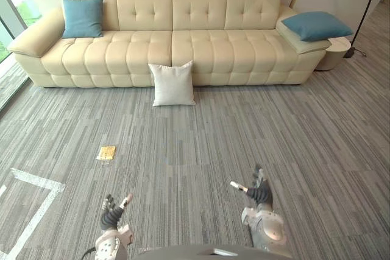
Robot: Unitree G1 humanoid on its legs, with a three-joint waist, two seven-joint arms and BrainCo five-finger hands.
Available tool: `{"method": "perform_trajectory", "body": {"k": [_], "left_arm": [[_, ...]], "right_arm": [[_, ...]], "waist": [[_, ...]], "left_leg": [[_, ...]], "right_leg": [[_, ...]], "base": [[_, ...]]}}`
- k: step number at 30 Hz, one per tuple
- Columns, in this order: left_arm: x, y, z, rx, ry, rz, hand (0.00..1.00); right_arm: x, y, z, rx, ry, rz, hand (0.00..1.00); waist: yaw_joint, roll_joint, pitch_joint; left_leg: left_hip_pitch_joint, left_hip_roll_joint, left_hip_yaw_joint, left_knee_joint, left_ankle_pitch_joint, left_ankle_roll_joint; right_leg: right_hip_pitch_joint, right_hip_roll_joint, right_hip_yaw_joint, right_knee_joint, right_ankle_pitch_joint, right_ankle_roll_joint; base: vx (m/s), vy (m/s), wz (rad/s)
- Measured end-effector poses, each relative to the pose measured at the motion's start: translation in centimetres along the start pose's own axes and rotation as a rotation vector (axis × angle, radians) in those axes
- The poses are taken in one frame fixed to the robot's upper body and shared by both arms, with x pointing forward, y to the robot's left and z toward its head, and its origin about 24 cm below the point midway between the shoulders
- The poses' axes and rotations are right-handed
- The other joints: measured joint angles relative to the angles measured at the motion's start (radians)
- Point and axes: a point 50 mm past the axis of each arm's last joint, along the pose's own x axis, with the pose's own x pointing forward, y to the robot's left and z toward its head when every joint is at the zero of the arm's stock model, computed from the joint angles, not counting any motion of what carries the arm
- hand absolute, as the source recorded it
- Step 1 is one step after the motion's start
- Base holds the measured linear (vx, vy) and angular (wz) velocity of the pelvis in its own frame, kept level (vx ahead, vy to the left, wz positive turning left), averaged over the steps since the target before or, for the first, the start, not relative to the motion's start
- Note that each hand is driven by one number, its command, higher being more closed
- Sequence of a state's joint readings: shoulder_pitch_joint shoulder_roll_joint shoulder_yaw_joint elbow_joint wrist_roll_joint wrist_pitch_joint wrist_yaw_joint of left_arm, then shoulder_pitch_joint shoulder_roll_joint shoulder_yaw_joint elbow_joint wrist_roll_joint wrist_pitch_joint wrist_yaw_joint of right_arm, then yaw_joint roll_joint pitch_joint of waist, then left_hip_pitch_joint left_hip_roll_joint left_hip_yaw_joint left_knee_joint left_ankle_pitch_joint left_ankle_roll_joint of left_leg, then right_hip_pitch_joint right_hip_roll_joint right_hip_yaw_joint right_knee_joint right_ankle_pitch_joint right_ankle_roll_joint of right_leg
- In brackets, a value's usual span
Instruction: Pick up cushions and gather them together orderly.
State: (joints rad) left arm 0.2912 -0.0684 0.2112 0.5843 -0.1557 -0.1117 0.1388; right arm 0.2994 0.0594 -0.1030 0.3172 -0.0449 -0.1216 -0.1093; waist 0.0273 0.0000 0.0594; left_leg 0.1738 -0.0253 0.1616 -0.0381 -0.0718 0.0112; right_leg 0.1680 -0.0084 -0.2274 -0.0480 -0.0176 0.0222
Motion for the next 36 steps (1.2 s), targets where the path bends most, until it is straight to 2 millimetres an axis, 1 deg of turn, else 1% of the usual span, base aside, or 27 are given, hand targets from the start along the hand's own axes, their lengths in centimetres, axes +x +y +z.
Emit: {"method": "perform_trajectory", "body": {"k": [1,2,3,4,5,7,10,11,15,20,21,22,23,25,30,31,33,34,35,36], "left_arm": [[0.0,0.0,-0.9,0.036,0.043,-0.003,0.0],[0.0,0.0,-1.6,0.056,0.075,-0.005,0.0],[0.0,0.0,-2.0,0.062,0.096,-0.006,0.0],[0.0,0.0,-2.8,0.076,0.141,-0.011,0.0],[0.1,0.2,-3.0,0.087,0.158,-0.009,0.0],[0.2,0.4,-3.5,0.098,0.19,-0.004,0.0],[0.5,0.7,-3.8,0.093,0.219,0.008,0.0],[0.6,0.9,-3.9,0.08,0.231,0.016,0.0],[0.6,1.1,-4.3,0.04,0.259,0.03,0.0],[0.5,1.2,-4.4,0.01,0.267,0.048,0.0],[0.5,1.2,-4.4,0.003,0.267,0.052,0.0],[0.5,1.2,-4.4,0.0,0.268,0.054,0.0],[0.6,1.2,-4.5,-0.004,0.272,0.057,0.0],[0.7,1.1,-4.5,-0.004,0.275,0.055,0.0],[0.7,1.0,-4.4,0.001,0.277,0.052,0.0],[0.8,1.0,-4.4,0.003,0.277,0.05,0.0],[0.9,0.9,-4.3,0.005,0.279,0.047,0.0],[0.9,0.9,-4.3,0.007,0.28,0.045,0.0],[1.0,0.7,-4.2,0.02,0.278,0.038,0.0],[1.0,0.7,-4.1,0.023,0.277,0.036,0.0]], "right_arm": [[-0.1,0.0,-1.4,-0.015,0.066,0.001,0.0],[-0.2,-0.2,-2.5,-0.026,0.117,-0.003,0.0],[-0.2,-0.3,-3.1,-0.033,0.148,-0.009,0.0],[-0.4,-0.6,-4.5,-0.032,0.217,-0.021,0.0],[-0.6,-0.9,-5.6,-0.03,0.275,-0.032,0.0],[-0.9,-1.1,-7.0,-0.024,0.353,-0.036,0.0],[-0.6,-1.7,-7.7,-0.005,0.398,-0.064,0.0],[-0.8,-2.0,-8.3,0.037,0.433,-0.089,0.0],[-0.6,-2.4,-8.6,0.111,0.47,-0.132,0.0],[-0.8,-2.8,-9.2,0.144,0.506,-0.163,0.0],[-0.7,-2.8,-9.2,0.147,0.509,-0.164,0.0],[-0.7,-2.8,-9.3,0.146,0.516,-0.166,0.0],[-0.8,-2.9,-9.4,0.145,0.522,-0.167,0.0],[-0.8,-2.9,-9.4,0.144,0.521,-0.168,0.0],[-0.6,-2.9,-9.5,0.139,0.539,-0.165,0.0],[-0.7,-3.0,-9.6,0.138,0.545,-0.167,0.0],[-0.6,-3.0,-9.5,0.143,0.546,-0.17,0.0],[-0.6,-3.0,-9.5,0.143,0.548,-0.171,0.0],[-0.5,-3.1,-9.5,0.142,0.551,-0.171,0.0],[-0.4,-3.1,-9.5,0.141,0.55,-0.171,0.0]], "waist": [[0.0,0.0,0.0],[-0.001,-0.001,-0.001],[0.0,-0.001,-0.001],[0.0,-0.001,-0.001],[0.0,-0.001,-0.002],[0.0,-0.001,-0.003],[0.0,-0.003,-0.005],[0.0,-0.004,-0.006],[0.001,-0.004,-0.005],[0.002,-0.002,-0.001],[0.002,0.002,0.004],[0.002,-0.003,0.003],[0.003,0.003,0.008],[0.003,-0.001,0.009],[0.002,0.0,0.011],[0.002,0.004,0.015],[0.002,-0.001,0.019],[0.002,0.007,0.023],[0.0,0.002,0.027],[0.0,0.004,0.03]], "left_leg": [[0.0,0.0,0.001,0.0,0.0,-0.001],[0.0,0.0,0.001,-0.001,-0.001,-0.001],[0.0,0.0,0.001,-0.001,-0.001,-0.002],[0.0,0.0,0.001,-0.004,0.001,-0.004],[0.0,0.0,0.001,-0.009,0.005,-0.008],[0.003,-0.001,0.0,-0.02,0.013,-0.015],[0.005,-0.001,-0.001,-0.026,0.019,-0.02],[0.007,-0.001,-0.003,-0.038,0.026,-0.024],[0.006,-0.001,-0.005,-0.038,0.028,-0.023],[0.005,-0.001,-0.01,-0.045,0.031,-0.017],[0.005,-0.001,-0.012,-0.046,0.032,-0.016],[0.005,-0.001,-0.012,-0.046,0.032,-0.015],[0.003,-0.001,-0.014,-0.046,0.034,-0.013],[0.003,-0.001,-0.015,-0.047,0.034,-0.013],[0.0,-0.001,-0.018,-0.047,0.034,-0.013],[-0.002,-0.001,-0.02,-0.047,0.034,-0.013],[-0.005,-0.001,-0.023,-0.047,0.035,-0.013],[-0.007,-0.001,-0.023,-0.047,0.035,-0.013],[-0.009,-0.001,-0.024,-0.047,0.035,-0.013],[-0.011,-0.001,-0.024,-0.047,0.035,-0.013]], "right_leg": [[0.0,0.0,0.001,0.0,0.0,0.0],[-0.001,0.0,0.001,0.001,0.0,0.0],[-0.001,0.0,0.001,0.001,0.0,0.0],[-0.002,0.0,0.002,0.001,0.0,0.0],[-0.005,0.0,0.002,0.001,0.0,0.0],[-0.008,0.0,0.0,0.001,0.0,0.0],[-0.009,0.001,0.0,0.001,0.001,0.0],[-0.011,0.002,-0.002,0.001,0.001,0.0],[-0.012,0.003,-0.003,0.001,0.001,0.0],[-0.012,0.003,-0.005,0.001,0.001,0.0],[-0.012,0.004,-0.006,0.001,0.001,0.0],[-0.012,0.004,-0.006,0.001,0.001,0.0],[-0.012,0.004,-0.007,0.0,0.001,0.0],[-0.012,0.004,-0.007,-0.001,0.001,0.0],[-0.012,0.006,-0.009,-0.007,0.001,-0.001],[-0.012,0.006,-0.01,-0.009,0.001,-0.001],[-0.013,0.007,-0.013,-0.011,0.002,-0.001],[-0.015,0.007,-0.013,-0.013,0.002,-0.002],[-0.015,0.008,-0.015,-0.015,0.003,-0.003],[-0.017,0.008,-0.015,-0.016,0.003,-0.003]], "base": [[0.0,0.0,0.0],[0.0,0.0,0.0],[0.0,0.0,0.0],[0.0,0.0,0.0],[0.0,0.0,0.0],[0.0,0.0,0.0],[-0.03,-0.029,0.01],[-0.04,-0.031,0.03],[-0.05,-0.028,0.01],[-0.05,-0.024,0.03],[-0.05,-0.025,0.03],[-0.06,-0.031,0.03],[-0.05,-0.025,0.03],[-0.04,-0.021,0.02],[-0.03,-0.019,0.01],[-0.03,-0.03,0.05],[-0.02,-0.015,0.02],[0.0,0.0,0.0],[0.0,0.0,0.0],[-0.04,-0.027,0.02]]}}
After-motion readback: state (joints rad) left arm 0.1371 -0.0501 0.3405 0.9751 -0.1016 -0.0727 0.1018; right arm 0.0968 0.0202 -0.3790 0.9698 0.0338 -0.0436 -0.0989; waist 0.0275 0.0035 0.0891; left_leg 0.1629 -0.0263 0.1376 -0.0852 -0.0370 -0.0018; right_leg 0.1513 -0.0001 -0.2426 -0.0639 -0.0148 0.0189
